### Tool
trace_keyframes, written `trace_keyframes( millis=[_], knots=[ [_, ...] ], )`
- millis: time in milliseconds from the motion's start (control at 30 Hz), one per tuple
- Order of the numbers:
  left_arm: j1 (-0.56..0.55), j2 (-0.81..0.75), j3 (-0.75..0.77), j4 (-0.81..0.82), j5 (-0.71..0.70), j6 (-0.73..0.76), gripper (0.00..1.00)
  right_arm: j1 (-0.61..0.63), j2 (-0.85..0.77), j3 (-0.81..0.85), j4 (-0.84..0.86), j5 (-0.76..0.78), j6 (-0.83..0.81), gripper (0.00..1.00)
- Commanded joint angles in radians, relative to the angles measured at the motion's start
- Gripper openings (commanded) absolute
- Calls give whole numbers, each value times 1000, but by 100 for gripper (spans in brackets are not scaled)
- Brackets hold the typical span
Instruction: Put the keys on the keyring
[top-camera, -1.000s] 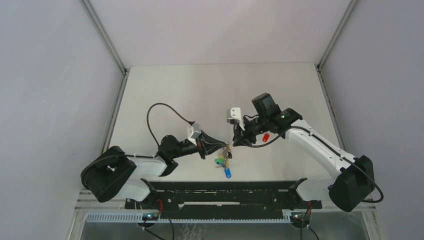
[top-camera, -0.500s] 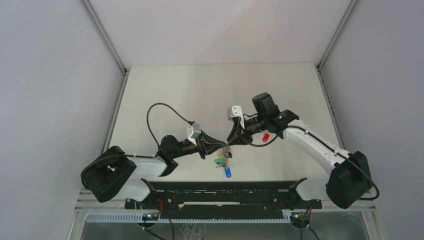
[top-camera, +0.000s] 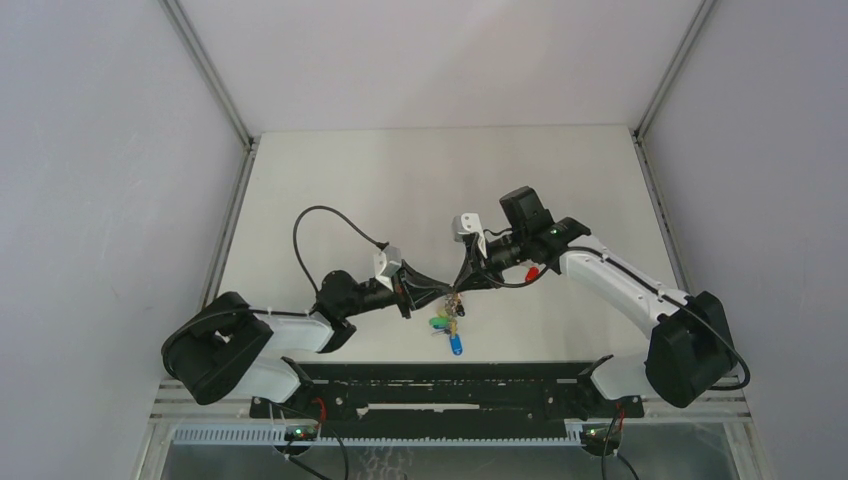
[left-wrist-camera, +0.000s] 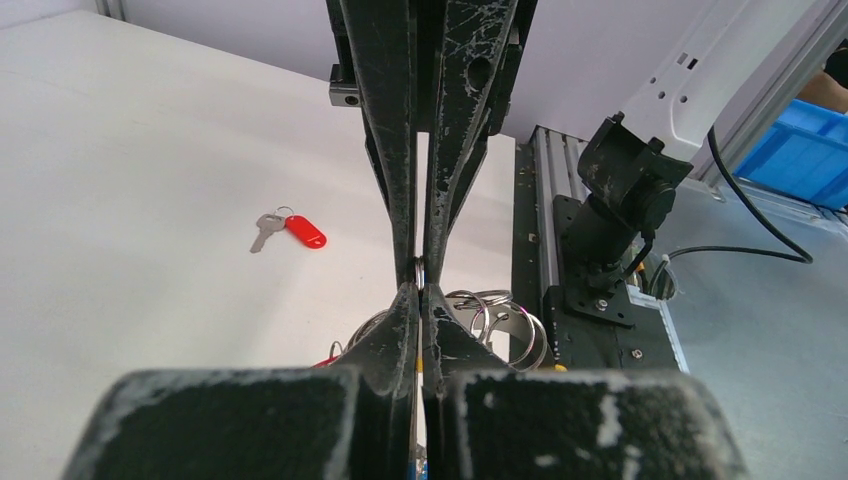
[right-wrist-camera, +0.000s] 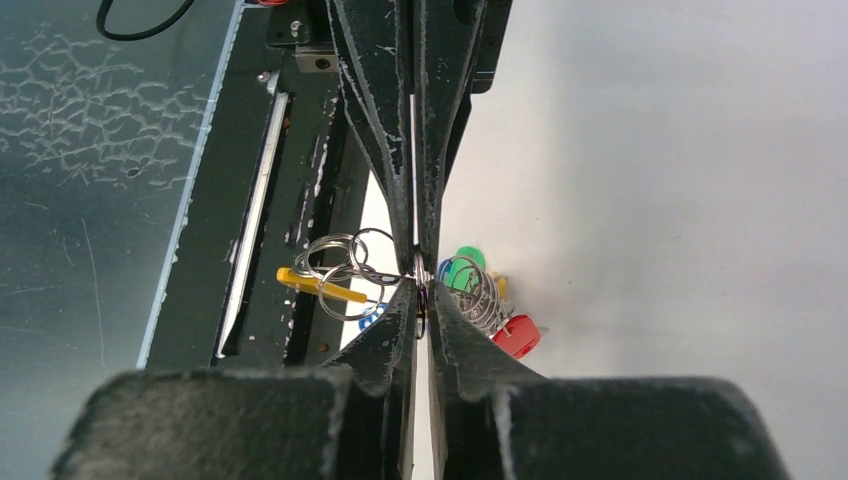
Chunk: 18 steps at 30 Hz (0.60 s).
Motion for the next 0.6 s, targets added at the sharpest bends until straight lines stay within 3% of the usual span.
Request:
trace_keyframes(
  millis=[0,100,300,567],
  knots=[
    [3,-28,-3,89,-8,-14,0,-3,-2,0,-6,-22,-23,0],
    [4,-21,3,83,2,-13,0,-2,-15,2,-13,4,-12,0],
    [4,-5,22,37,18,11,17,37,-11,79,-131,114,-36,0],
    [4,-25,40,-64,34,62,28,117,40,203,-288,276,-54,0]
  ],
)
